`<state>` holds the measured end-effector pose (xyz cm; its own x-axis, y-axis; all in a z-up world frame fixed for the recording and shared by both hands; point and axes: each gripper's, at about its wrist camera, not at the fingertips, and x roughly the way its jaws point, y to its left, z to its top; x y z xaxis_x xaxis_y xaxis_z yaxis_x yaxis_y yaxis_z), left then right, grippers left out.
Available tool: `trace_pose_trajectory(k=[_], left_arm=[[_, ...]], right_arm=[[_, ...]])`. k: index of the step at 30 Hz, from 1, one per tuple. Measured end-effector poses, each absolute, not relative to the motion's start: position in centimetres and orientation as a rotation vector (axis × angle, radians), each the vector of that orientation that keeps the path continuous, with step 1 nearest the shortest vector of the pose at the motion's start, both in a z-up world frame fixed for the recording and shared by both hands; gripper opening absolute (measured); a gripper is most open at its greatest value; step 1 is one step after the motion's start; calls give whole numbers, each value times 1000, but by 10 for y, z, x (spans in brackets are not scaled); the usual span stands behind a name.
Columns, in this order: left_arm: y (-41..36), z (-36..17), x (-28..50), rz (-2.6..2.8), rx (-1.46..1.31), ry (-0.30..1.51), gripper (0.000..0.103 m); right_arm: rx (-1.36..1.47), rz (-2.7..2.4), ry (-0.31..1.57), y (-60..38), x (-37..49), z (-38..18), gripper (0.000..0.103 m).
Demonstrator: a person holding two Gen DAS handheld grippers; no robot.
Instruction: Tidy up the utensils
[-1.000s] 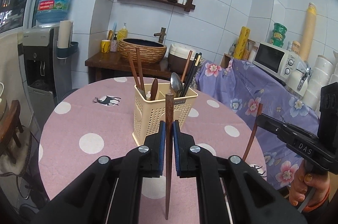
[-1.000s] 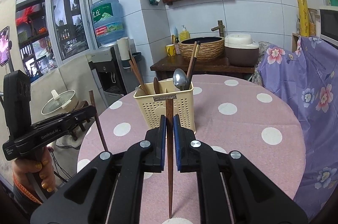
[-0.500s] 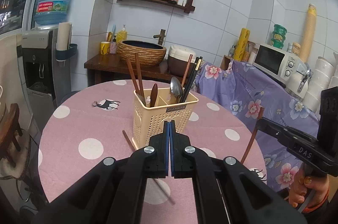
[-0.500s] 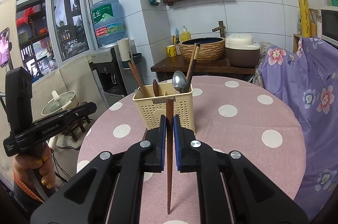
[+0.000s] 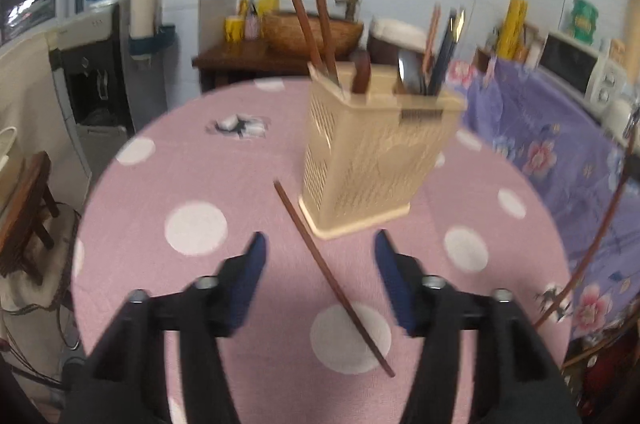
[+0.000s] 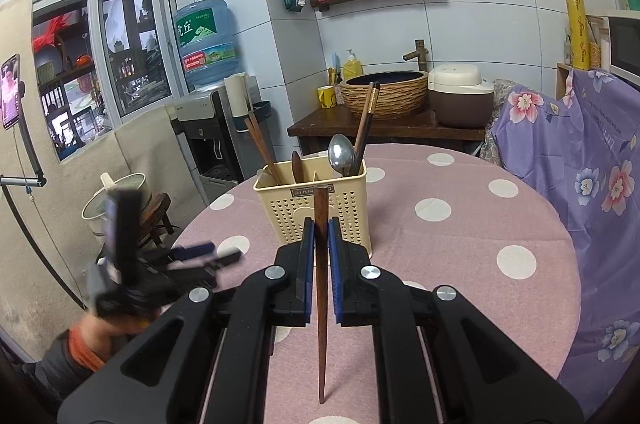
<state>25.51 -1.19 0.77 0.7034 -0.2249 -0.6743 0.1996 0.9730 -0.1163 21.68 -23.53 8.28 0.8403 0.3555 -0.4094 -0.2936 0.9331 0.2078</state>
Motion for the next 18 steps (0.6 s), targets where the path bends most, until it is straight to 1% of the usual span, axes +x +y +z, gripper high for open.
trace_pose_trajectory(k=[5, 6, 8, 10, 13, 18], left_arm=[[-43, -51, 273, -197, 104, 892, 59], [-44, -58, 275, -191, 107, 910, 56], [-47, -61, 271, -164, 148, 881, 50], [-47, -58, 266, -185, 135, 894, 29], [-42, -55, 252, -204, 140, 905, 13], [-13, -53, 211, -253, 56, 930, 10]], right_arm=[[133, 345, 453, -234, 214, 84, 8], [134, 345, 453, -233, 213, 84, 8], [136, 348, 453, -233, 212, 84, 8], [139, 352, 453, -234, 212, 84, 8], [146, 360, 450, -233, 211, 84, 8], [155, 367, 445, -235, 210, 84, 8]])
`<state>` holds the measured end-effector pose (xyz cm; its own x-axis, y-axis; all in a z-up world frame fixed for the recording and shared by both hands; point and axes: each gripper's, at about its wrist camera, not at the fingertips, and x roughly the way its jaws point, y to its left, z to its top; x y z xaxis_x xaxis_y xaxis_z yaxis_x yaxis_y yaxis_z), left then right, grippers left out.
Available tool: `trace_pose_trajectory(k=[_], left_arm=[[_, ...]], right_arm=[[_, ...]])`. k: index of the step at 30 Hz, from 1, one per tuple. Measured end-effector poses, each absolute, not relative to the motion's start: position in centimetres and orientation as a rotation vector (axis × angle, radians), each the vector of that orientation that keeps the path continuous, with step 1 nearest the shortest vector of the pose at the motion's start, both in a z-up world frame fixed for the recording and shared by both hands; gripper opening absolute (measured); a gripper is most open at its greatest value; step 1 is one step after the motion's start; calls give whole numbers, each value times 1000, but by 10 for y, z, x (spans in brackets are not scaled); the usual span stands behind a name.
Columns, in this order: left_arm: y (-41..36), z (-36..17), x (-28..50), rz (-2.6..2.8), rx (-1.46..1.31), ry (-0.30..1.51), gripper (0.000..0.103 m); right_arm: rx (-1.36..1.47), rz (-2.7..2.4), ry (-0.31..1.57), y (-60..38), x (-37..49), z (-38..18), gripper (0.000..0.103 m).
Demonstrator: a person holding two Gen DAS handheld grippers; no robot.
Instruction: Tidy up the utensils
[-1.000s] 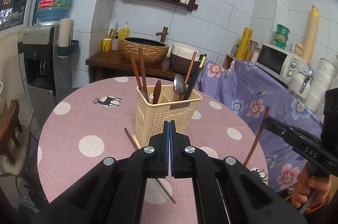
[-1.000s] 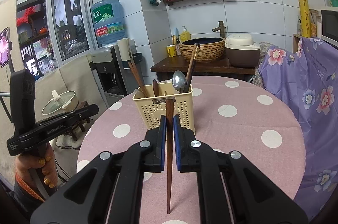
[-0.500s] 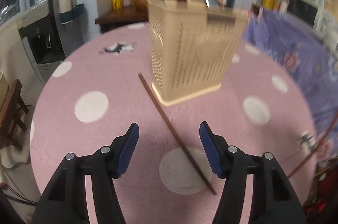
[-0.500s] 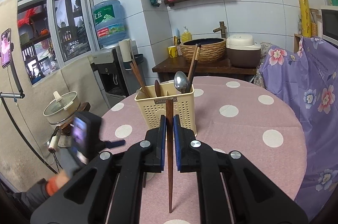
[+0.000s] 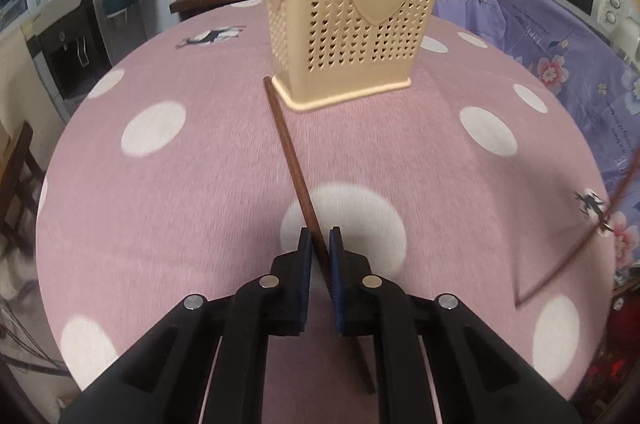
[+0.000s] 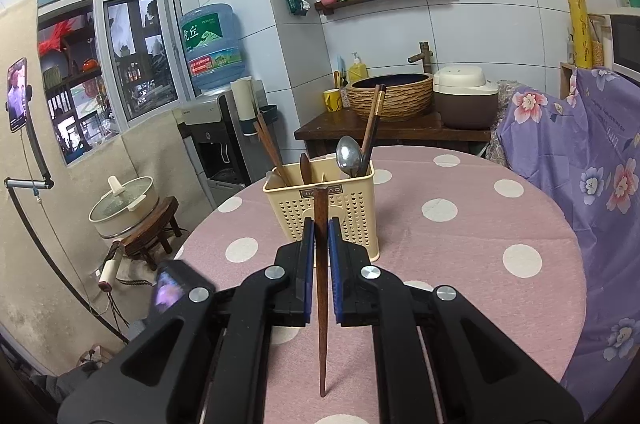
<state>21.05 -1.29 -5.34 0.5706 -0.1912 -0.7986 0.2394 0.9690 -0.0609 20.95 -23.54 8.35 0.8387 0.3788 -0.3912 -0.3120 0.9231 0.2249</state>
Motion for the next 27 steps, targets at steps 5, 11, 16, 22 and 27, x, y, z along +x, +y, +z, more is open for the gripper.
trace_pose_trajectory(k=[5, 11, 16, 22, 27], left_arm=[[0, -56, 168, -315, 11, 965, 9], [-11, -42, 172, -315, 10, 924, 46], [-22, -39, 234, -248, 52, 896, 53], [-34, -56, 301, -200, 83, 961, 35], [-37, -58, 312, -176, 126, 940, 23]], right_arm=[[166, 367, 443, -238, 210, 83, 8], [164, 369, 441, -238, 211, 83, 8], [168, 364, 442, -237, 210, 83, 8], [159, 360, 439, -235, 209, 83, 8], [156, 367, 443, -232, 210, 82, 8]])
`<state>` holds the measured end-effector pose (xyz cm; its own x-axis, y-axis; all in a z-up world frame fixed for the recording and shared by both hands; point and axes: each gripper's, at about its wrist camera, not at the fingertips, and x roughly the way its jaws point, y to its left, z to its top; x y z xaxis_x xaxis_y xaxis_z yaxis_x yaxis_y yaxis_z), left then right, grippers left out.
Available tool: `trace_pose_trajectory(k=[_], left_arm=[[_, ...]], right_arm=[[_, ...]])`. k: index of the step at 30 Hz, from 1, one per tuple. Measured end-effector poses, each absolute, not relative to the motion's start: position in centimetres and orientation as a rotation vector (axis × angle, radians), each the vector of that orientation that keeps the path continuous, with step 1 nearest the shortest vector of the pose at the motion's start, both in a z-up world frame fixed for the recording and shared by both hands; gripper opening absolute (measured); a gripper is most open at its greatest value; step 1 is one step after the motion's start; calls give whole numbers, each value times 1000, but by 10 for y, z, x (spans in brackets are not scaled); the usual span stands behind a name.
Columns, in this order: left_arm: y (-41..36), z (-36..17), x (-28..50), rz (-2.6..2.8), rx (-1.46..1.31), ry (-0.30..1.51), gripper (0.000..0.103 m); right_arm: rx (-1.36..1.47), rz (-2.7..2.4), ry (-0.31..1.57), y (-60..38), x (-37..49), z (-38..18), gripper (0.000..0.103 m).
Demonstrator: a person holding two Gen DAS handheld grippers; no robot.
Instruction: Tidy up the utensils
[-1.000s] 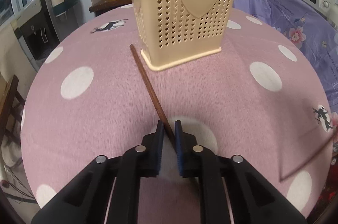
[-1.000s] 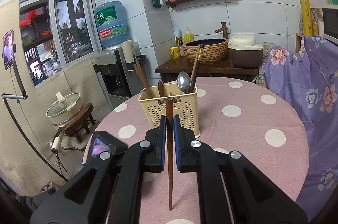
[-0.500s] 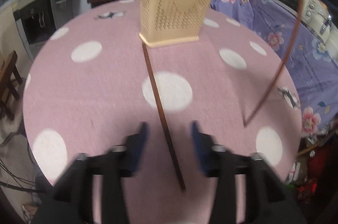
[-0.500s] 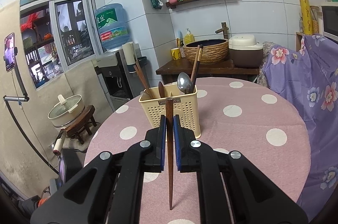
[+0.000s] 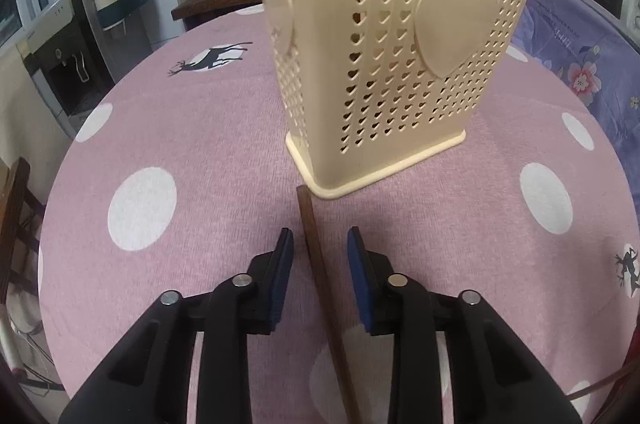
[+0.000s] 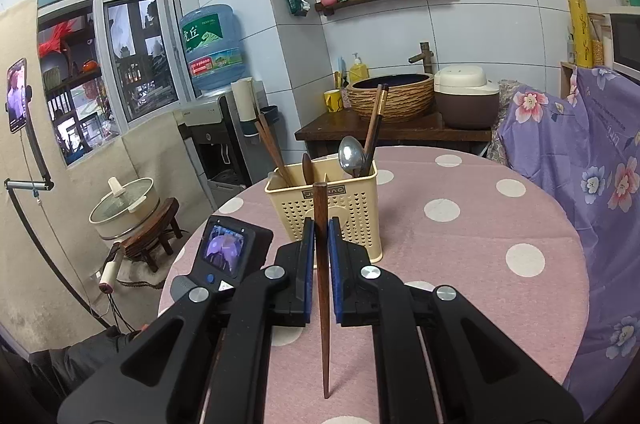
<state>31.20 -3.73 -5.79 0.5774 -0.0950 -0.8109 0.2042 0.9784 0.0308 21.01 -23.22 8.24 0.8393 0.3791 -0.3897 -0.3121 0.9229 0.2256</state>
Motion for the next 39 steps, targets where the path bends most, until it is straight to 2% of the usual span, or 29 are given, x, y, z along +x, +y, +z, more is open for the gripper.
trace_pose_trajectory(k=[3, 7, 13, 25, 39], left_arm=[[-37, -59, 307, -169, 139, 924, 11], [-29, -59, 298, -177, 96, 924, 8], [-12, -45, 271, -220, -11, 896, 8], [3, 72, 194, -361, -101, 596, 8], [-3, 83, 198, -414, -121, 564, 8]], right_arm=[[155, 369, 442, -231, 210, 82, 8], [154, 362, 440, -230, 210, 83, 8], [152, 363, 440, -228, 210, 84, 8], [155, 361, 440, -229, 211, 83, 8], [170, 380, 452, -233, 214, 82, 8]])
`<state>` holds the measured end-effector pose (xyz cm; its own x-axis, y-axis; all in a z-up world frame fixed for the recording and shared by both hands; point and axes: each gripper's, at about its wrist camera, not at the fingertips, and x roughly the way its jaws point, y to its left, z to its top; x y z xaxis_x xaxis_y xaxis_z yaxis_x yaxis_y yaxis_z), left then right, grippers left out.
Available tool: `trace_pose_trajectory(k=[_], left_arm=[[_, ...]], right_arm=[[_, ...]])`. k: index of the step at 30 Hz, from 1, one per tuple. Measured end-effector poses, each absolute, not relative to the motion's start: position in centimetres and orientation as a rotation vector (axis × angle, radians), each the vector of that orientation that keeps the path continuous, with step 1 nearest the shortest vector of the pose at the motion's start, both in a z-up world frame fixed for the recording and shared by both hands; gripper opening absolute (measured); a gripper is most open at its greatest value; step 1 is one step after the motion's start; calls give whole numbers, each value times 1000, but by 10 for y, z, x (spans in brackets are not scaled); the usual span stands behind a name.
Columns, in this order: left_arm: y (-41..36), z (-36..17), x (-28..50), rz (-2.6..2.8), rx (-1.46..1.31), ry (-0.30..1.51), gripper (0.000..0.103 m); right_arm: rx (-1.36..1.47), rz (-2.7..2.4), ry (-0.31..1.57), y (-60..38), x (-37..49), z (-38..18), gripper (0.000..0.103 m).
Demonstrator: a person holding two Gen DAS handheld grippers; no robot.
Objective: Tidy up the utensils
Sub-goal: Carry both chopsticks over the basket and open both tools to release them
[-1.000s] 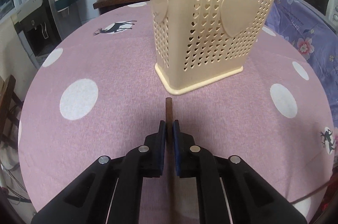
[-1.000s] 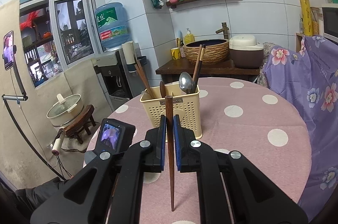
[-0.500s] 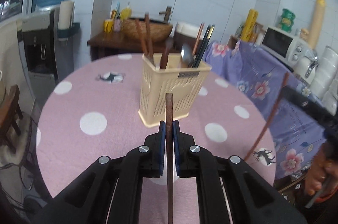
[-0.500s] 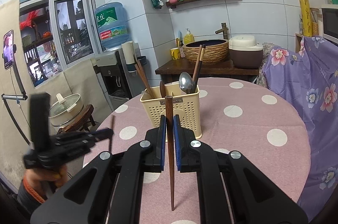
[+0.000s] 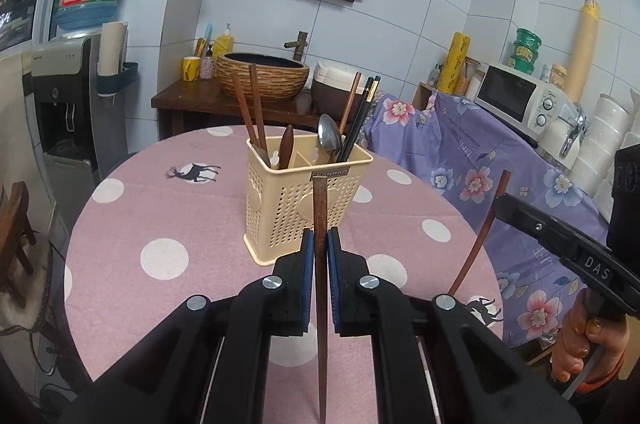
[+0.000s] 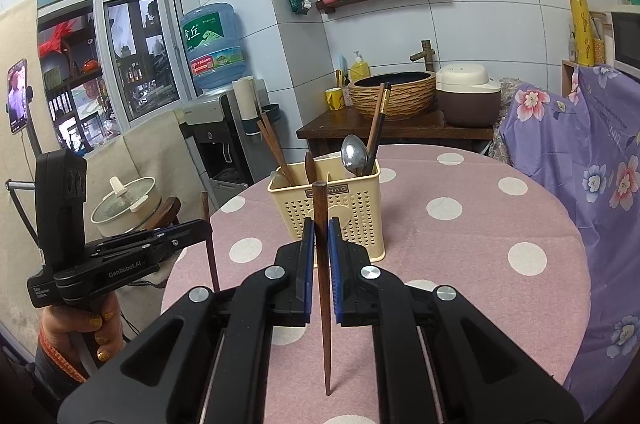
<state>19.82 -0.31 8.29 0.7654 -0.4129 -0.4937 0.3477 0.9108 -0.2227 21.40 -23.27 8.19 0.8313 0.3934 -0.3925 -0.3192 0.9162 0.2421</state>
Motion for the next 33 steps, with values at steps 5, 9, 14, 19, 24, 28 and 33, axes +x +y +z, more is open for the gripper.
trace_pose_trajectory(k=[5, 9, 14, 19, 24, 28, 33], left_arm=[[-5, 92, 200, -421, -114, 531, 8], [-9, 94, 206, -424, -113, 528, 8], [-14, 99, 211, -430, -109, 513, 8], [-19, 108, 212, -448, -96, 498, 8], [-18, 129, 219, -474, -103, 475, 8], [-18, 174, 230, -458, -85, 398, 8], [-20, 235, 258, -390, -67, 315, 8]], right_arm=[[169, 379, 442, -235, 218, 85, 8], [163, 379, 441, -234, 221, 86, 8], [153, 376, 434, -234, 229, 94, 8], [143, 386, 436, -234, 236, 101, 8], [144, 414, 439, -233, 246, 118, 8], [122, 421, 382, -231, 261, 162, 8], [79, 366, 250, -223, 285, 231, 8]])
